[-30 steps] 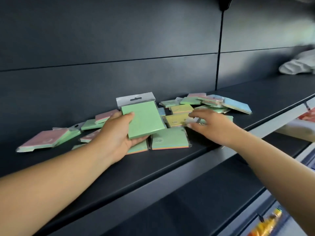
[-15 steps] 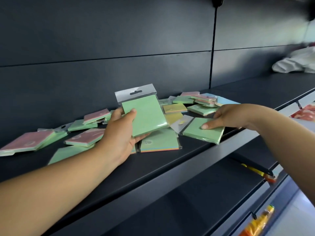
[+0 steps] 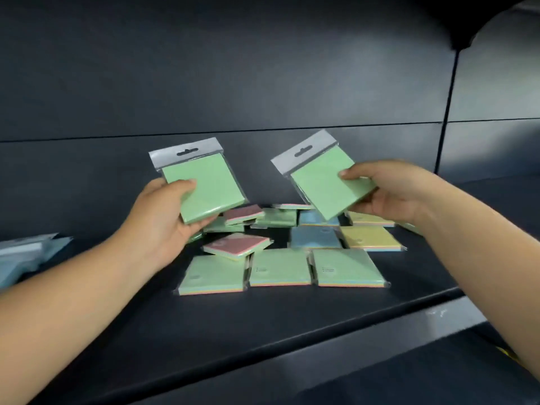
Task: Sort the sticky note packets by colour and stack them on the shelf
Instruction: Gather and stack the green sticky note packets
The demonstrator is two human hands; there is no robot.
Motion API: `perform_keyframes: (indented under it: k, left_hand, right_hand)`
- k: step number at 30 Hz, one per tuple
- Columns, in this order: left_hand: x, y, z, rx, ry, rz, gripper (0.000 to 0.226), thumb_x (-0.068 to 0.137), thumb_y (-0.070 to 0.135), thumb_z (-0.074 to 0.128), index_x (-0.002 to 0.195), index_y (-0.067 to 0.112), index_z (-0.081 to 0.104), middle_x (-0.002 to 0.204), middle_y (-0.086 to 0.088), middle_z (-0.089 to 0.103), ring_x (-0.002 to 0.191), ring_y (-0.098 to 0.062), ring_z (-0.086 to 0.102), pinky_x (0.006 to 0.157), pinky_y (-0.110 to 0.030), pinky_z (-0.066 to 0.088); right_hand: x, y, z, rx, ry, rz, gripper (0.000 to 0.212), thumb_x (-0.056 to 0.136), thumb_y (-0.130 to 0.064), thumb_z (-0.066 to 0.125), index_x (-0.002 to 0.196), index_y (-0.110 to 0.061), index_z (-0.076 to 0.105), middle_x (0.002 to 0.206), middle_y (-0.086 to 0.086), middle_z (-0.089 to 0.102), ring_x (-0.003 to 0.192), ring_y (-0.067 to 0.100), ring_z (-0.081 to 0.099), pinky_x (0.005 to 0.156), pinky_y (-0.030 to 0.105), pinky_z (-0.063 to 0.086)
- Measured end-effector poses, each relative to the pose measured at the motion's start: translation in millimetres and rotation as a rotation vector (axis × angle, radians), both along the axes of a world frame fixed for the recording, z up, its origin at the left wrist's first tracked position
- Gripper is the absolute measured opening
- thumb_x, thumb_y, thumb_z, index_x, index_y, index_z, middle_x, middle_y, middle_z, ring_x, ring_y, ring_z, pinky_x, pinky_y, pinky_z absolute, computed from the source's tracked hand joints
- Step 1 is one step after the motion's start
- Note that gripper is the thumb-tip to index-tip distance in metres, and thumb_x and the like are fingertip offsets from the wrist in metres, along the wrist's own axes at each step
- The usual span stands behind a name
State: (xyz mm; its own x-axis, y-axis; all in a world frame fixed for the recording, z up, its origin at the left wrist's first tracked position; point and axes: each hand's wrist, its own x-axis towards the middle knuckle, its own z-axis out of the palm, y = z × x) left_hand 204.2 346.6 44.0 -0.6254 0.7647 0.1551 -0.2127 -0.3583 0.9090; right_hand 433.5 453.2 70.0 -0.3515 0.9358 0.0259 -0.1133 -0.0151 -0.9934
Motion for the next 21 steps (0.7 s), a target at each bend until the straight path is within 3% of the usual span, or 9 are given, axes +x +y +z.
perform_keyframes:
  k: [3,6,9,12,14,16,18,21]
  left_hand:
    - [-35,-26,12,0.024,0.059,0.113,0.023,0.093,0.003,0.046,0.112,0.015,0.051,0.112,-0.005,0.064,0.096,-0.019,0.064,0.062,-0.034,0.054]
    - [-72,-57,21,0.016,0.137,0.250,0.017,0.094,0.004,0.046,0.101,0.017,0.055,0.097,0.002,0.065,0.086,-0.013,0.063,0.061,-0.031,0.050]
    - [-107,-82,23,-0.027,0.191,0.357,0.023,0.093,0.005,0.048,0.114,0.013,0.052,0.105,-0.003,0.063,0.088,-0.015,0.062,0.060,-0.031,0.049]
    - [-134,-100,21,-0.043,0.148,0.453,0.030,0.092,0.005,0.049,0.120,0.010,0.044,0.110,-0.005,0.060,0.094,-0.020,0.062,0.063,-0.034,0.050]
    - [-148,-106,15,-0.043,0.123,0.469,0.017,0.092,0.003,0.048,0.107,0.012,0.048,0.102,-0.003,0.060,0.087,-0.017,0.061,0.061,-0.034,0.049]
    - [-156,-111,9,-0.054,0.114,0.460,0.014,0.093,0.002,0.046,0.091,0.015,0.049,0.092,0.000,0.060,0.079,-0.013,0.060,0.060,-0.033,0.049]
    - [-167,-114,1,-0.076,0.125,0.455,0.014,0.093,0.002,0.047,0.102,0.011,0.051,0.097,-0.002,0.061,0.081,-0.014,0.060,0.055,-0.032,0.054]
    - [-180,-115,-6,-0.106,0.138,0.451,0.037,0.092,0.005,0.050,0.128,0.003,0.042,0.117,-0.009,0.060,0.092,-0.018,0.063,0.048,-0.025,0.056]
  right_hand:
    - [-61,-13,4,0.000,0.038,0.139,0.009,0.086,0.002,0.057,0.082,-0.007,0.055,0.079,0.008,0.062,0.069,0.017,0.061,0.046,0.029,0.055]
    - [-129,-29,3,-0.060,0.111,0.250,0.011,0.089,-0.001,0.054,0.082,-0.009,0.052,0.079,0.008,0.060,0.068,0.017,0.059,0.041,0.027,0.054]
    - [-191,-48,2,-0.220,0.280,0.321,0.014,0.095,-0.006,0.044,0.082,-0.010,0.046,0.083,0.009,0.055,0.076,0.022,0.059,0.060,0.035,0.054]
    - [-252,-65,-7,-0.345,0.258,0.346,0.020,0.098,-0.011,0.034,0.084,-0.008,0.047,0.092,0.012,0.059,0.080,0.026,0.061,0.076,0.038,0.052]
    - [-286,-75,-24,-0.403,0.164,0.349,0.028,0.100,-0.016,0.027,0.105,-0.004,0.051,0.118,0.017,0.060,0.100,0.031,0.063,0.087,0.036,0.049]
    - [-310,-82,-40,-0.448,0.095,0.362,0.042,0.100,-0.020,0.023,0.133,-0.001,0.041,0.139,0.021,0.046,0.126,0.032,0.048,0.104,0.033,0.040]
    - [-323,-84,-52,-0.423,0.028,0.381,0.046,0.100,-0.024,0.024,0.138,-0.002,0.035,0.145,0.017,0.040,0.134,0.027,0.040,0.113,0.029,0.030]
    - [-330,-76,-63,-0.303,-0.021,0.359,0.044,0.100,-0.025,0.027,0.137,-0.002,0.036,0.142,0.015,0.042,0.132,0.026,0.041,0.112,0.033,0.031]
